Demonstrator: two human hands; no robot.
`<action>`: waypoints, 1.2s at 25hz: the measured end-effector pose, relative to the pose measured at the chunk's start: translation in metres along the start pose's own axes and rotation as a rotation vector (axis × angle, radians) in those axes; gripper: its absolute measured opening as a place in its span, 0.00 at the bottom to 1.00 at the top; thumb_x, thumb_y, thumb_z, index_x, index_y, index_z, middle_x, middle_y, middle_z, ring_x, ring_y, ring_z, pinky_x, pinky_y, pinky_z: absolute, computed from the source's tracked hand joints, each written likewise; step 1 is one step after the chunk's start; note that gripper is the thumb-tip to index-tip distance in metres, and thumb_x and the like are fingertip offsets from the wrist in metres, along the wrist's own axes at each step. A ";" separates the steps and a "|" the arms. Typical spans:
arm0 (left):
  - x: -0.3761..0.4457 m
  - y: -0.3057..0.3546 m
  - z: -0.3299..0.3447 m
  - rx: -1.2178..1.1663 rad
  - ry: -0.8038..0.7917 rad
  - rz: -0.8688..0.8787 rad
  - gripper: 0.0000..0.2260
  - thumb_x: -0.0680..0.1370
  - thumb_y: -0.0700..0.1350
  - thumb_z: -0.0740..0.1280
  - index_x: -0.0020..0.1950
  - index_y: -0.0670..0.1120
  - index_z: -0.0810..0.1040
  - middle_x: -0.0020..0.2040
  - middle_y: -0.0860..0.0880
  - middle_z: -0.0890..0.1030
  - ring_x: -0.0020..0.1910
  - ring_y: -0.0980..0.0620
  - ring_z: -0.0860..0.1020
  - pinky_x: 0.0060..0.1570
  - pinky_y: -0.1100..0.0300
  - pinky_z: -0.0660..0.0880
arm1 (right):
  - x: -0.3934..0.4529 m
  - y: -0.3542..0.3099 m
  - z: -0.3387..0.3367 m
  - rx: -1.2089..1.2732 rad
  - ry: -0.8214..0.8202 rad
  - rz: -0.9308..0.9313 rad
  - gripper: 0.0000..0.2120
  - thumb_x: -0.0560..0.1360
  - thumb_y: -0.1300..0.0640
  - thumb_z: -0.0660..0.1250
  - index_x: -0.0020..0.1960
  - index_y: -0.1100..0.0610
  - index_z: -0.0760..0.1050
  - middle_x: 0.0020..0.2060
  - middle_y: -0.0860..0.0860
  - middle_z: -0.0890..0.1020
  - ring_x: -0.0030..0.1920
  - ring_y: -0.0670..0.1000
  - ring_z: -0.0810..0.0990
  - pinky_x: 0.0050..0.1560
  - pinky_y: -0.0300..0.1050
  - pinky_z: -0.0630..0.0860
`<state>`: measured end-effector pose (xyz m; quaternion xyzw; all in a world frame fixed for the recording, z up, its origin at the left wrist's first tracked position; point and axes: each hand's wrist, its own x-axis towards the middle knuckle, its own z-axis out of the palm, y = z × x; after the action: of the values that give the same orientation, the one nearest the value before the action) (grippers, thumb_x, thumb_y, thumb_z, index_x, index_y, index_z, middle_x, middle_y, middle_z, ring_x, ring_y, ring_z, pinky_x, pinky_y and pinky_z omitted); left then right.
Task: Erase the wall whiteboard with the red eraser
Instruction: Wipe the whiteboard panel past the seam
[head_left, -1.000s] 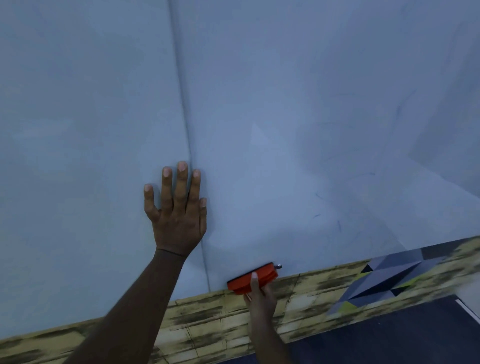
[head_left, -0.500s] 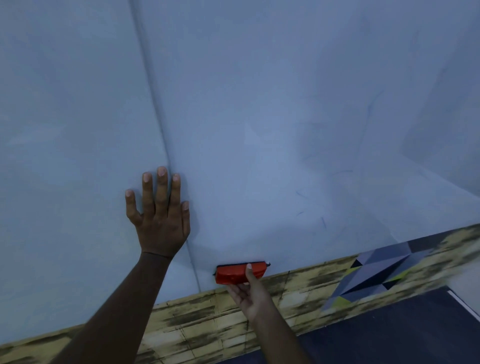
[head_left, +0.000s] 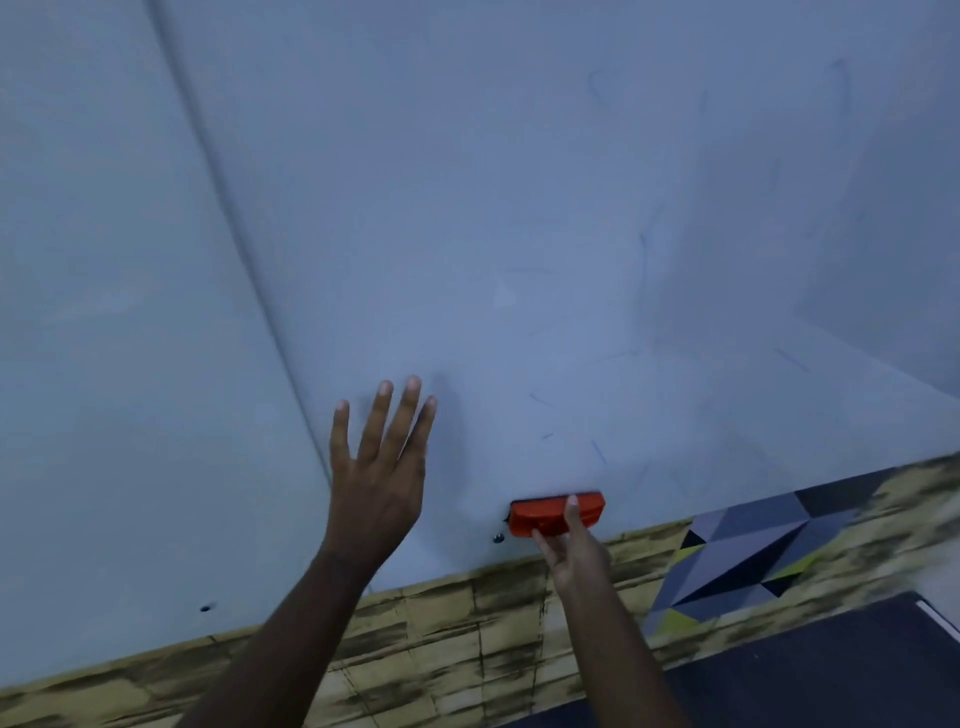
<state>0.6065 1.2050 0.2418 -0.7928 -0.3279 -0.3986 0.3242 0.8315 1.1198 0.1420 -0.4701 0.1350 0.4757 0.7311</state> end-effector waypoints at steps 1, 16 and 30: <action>0.007 0.004 0.001 0.000 0.014 -0.023 0.26 0.85 0.42 0.64 0.84 0.41 0.64 0.86 0.39 0.58 0.84 0.38 0.58 0.77 0.27 0.58 | 0.006 0.003 -0.006 0.009 0.010 0.031 0.16 0.76 0.54 0.76 0.52 0.65 0.75 0.62 0.66 0.79 0.59 0.63 0.81 0.48 0.58 0.86; 0.018 -0.006 0.059 0.162 0.216 -0.131 0.30 0.85 0.51 0.55 0.87 0.45 0.55 0.87 0.45 0.52 0.86 0.42 0.50 0.82 0.36 0.43 | 0.062 0.060 -0.043 -0.112 0.015 0.298 0.22 0.77 0.55 0.75 0.65 0.67 0.77 0.51 0.62 0.83 0.49 0.58 0.82 0.40 0.46 0.84; 0.012 -0.003 0.065 0.161 0.241 -0.119 0.29 0.85 0.51 0.56 0.86 0.45 0.58 0.87 0.44 0.54 0.86 0.42 0.52 0.82 0.37 0.44 | -0.034 0.019 0.047 -0.449 0.010 -0.859 0.33 0.71 0.42 0.74 0.72 0.54 0.76 0.48 0.51 0.75 0.48 0.41 0.79 0.42 0.37 0.81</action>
<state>0.6368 1.2606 0.2225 -0.6899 -0.3638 -0.4819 0.3994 0.7864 1.1410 0.1780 -0.6317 -0.1738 0.1459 0.7413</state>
